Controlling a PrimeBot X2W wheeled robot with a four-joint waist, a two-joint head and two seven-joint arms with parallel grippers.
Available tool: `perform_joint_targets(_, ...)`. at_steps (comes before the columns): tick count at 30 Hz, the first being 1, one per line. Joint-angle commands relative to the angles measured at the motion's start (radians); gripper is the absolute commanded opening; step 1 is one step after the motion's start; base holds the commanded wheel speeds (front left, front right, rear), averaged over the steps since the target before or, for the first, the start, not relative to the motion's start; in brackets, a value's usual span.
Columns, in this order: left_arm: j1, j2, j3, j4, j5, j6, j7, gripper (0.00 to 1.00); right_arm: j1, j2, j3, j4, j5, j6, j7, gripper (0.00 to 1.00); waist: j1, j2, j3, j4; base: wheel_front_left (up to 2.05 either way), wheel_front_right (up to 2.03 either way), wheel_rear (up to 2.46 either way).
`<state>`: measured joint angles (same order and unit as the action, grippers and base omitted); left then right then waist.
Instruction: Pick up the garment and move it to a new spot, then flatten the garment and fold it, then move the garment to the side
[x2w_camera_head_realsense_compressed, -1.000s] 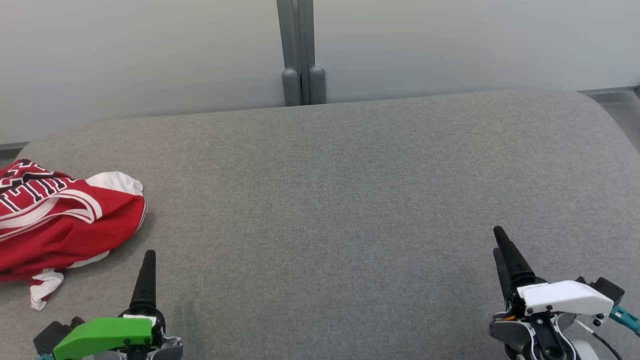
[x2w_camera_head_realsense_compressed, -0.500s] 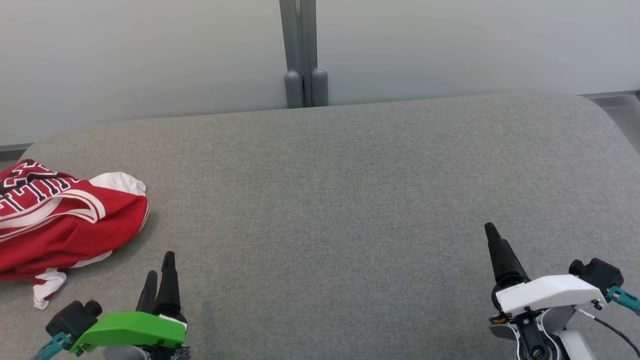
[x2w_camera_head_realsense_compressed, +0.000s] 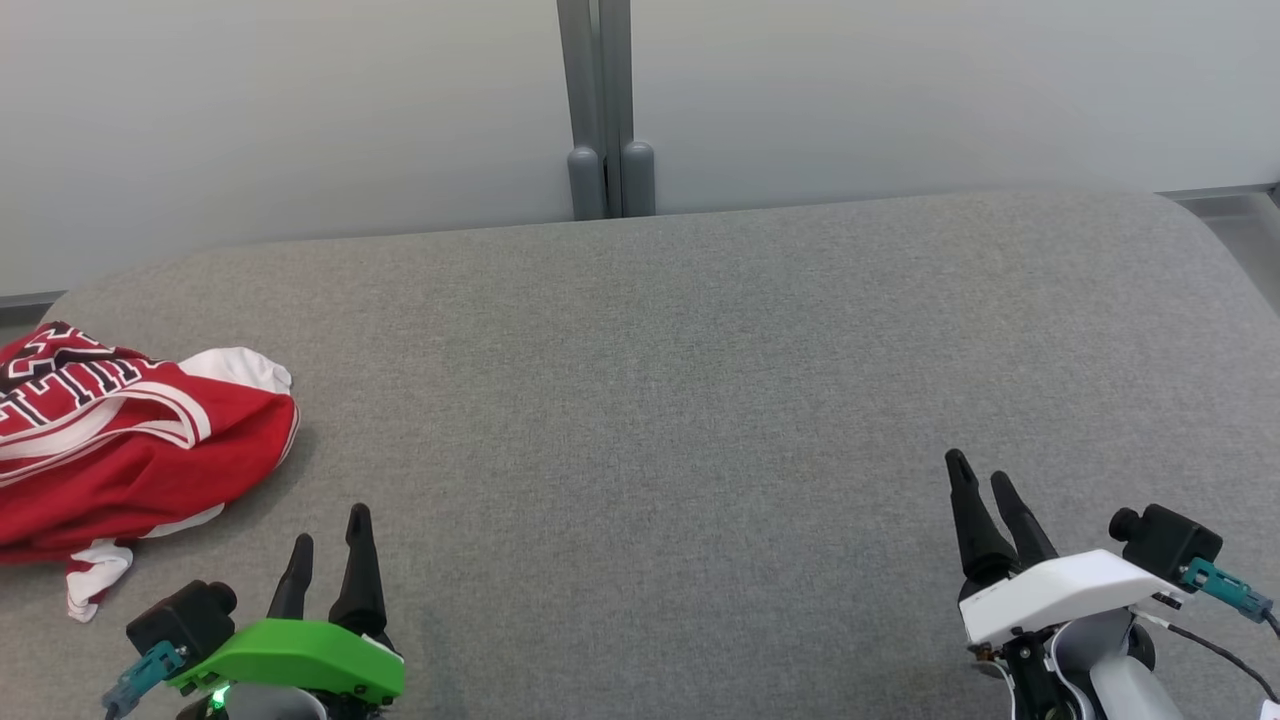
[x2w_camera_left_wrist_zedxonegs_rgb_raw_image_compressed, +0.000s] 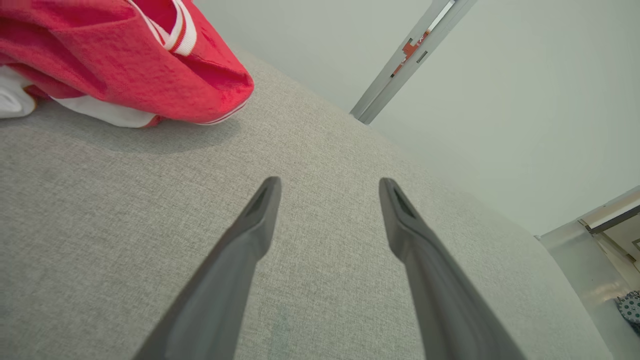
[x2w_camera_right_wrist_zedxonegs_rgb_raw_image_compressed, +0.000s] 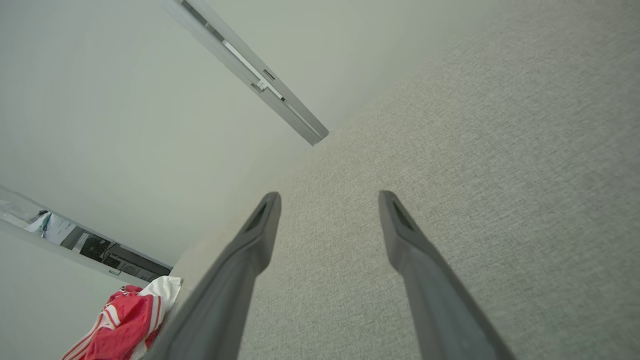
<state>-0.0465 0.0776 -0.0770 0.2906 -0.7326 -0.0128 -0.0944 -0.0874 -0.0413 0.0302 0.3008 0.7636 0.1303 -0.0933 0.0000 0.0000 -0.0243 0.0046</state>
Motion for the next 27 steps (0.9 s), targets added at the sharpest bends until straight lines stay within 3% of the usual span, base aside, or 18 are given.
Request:
perform_joint_targets(1, -0.006, 0.012, -0.007, -0.018, 0.04, 0.006, -0.012, 1.0, -0.019, -0.006, 0.006, -0.004, -0.038, 0.0, -0.013, 1.0, 0.0, 0.0, -0.001, 0.0, 0.0, 0.0, 0.0)
perform_joint_targets(27, 0.008, 0.019, -0.05, -0.035, 0.305, 0.018, -0.081, 1.0, -0.027, -0.008, 0.04, 0.031, -0.302, 0.0, -0.082, 1.0, 0.0, 0.0, -0.009, 0.001, 0.0, 0.0, 0.0)
